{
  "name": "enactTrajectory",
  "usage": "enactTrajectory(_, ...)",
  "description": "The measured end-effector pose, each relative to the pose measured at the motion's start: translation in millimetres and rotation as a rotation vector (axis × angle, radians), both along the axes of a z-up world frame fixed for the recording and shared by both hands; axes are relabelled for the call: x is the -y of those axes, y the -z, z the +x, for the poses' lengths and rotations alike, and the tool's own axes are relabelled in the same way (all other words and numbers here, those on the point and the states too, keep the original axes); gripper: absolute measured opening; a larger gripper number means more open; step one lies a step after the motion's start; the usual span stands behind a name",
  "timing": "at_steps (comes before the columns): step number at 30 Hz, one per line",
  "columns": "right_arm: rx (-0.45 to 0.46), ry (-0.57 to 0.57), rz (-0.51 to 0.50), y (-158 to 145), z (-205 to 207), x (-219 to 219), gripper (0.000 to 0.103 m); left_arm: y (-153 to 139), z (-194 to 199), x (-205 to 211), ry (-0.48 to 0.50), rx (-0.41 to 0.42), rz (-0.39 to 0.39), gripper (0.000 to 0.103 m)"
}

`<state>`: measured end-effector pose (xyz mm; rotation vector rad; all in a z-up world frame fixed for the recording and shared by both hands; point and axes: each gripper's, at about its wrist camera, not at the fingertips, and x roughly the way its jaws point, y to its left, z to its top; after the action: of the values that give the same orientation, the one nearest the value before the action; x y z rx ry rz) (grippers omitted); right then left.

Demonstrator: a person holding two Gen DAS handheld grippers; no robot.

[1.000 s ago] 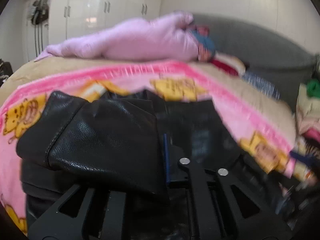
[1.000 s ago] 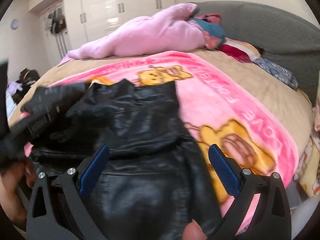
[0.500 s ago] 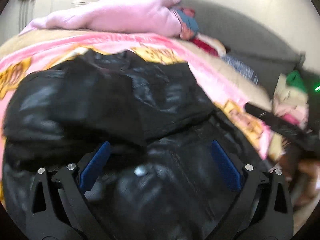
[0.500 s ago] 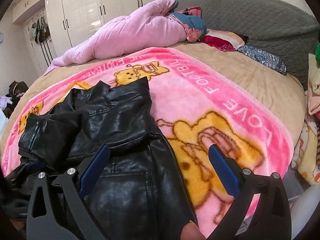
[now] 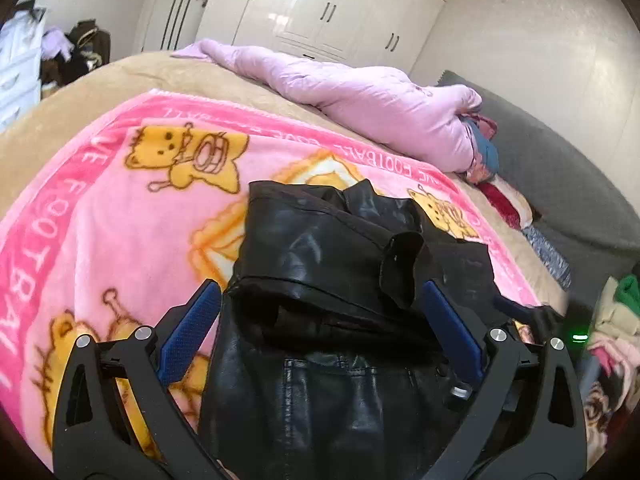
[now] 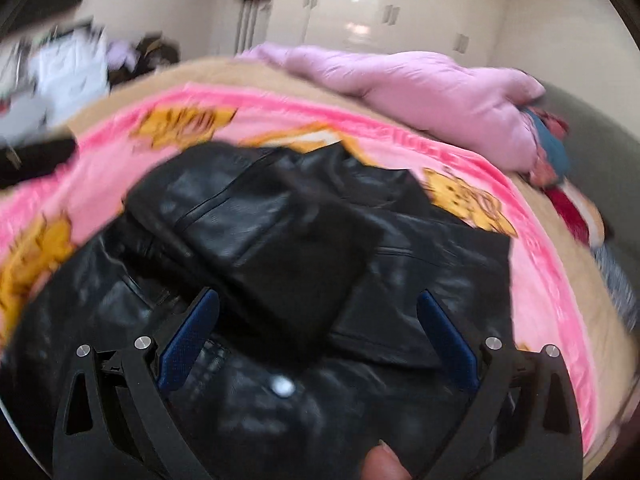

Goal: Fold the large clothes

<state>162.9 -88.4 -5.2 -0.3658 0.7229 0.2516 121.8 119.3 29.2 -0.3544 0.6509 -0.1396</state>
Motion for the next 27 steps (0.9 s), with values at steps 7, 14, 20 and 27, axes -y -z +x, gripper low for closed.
enactTrajectory(7,0.038,0.144,0.080,-10,20,36,0.098,10,5,-5,0.008,-0.025,-0.018,0.094)
enactTrajectory(14,0.007,0.297,0.173,-14,15,111,0.098,26,21,15,0.062,-0.063,-0.047,0.093)
enactTrajectory(20,-0.099,0.364,0.418,-7,16,170,0.098,23,41,33,0.103,-0.070,0.013,0.093)
enactTrajectory(27,-0.270,0.385,0.614,18,49,188,0.097,15,89,49,0.159,-0.056,0.124,0.093)
